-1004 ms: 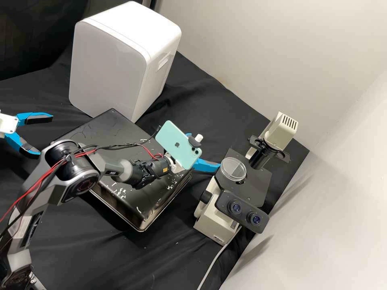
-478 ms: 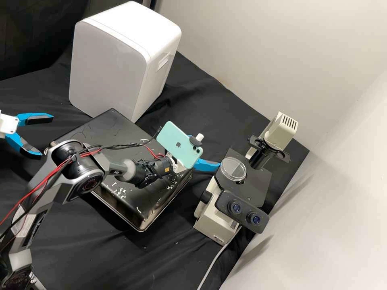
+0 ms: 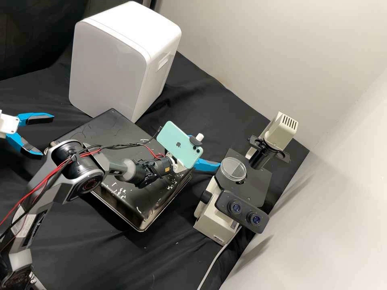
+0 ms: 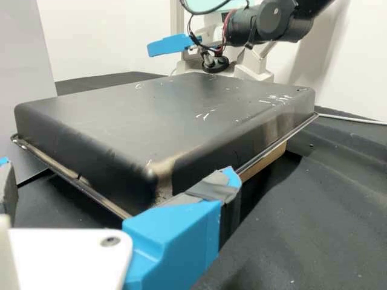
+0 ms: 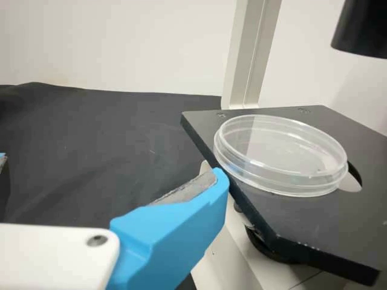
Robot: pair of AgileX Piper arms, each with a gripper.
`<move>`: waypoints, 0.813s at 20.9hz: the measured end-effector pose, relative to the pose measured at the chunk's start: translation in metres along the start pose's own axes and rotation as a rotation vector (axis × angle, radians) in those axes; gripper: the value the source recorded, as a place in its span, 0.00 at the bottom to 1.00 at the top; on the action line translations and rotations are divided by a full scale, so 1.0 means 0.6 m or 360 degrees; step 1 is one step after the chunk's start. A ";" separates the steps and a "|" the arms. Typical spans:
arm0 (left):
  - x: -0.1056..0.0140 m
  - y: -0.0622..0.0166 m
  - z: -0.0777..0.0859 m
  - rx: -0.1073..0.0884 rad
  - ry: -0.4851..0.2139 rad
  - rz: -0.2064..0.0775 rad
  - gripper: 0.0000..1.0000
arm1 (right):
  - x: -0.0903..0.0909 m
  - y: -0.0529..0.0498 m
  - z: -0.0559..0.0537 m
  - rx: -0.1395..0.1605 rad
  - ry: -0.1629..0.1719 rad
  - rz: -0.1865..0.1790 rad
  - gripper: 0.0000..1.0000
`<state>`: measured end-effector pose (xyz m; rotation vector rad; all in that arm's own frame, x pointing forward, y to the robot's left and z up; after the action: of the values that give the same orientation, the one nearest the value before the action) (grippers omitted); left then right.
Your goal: Place the petri dish on the microscope
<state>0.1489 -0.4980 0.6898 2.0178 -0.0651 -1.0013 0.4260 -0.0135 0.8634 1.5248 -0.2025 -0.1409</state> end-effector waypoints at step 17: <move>0.000 0.000 0.000 0.0000 0.0000 0.0000 1.00 | -0.015 0.013 -0.034 0.0000 0.0077 0.0028 1.00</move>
<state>0.1489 -0.4980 0.6898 2.0178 -0.0651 -1.0013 0.4214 0.0086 0.8702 1.5243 -0.1770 -0.0898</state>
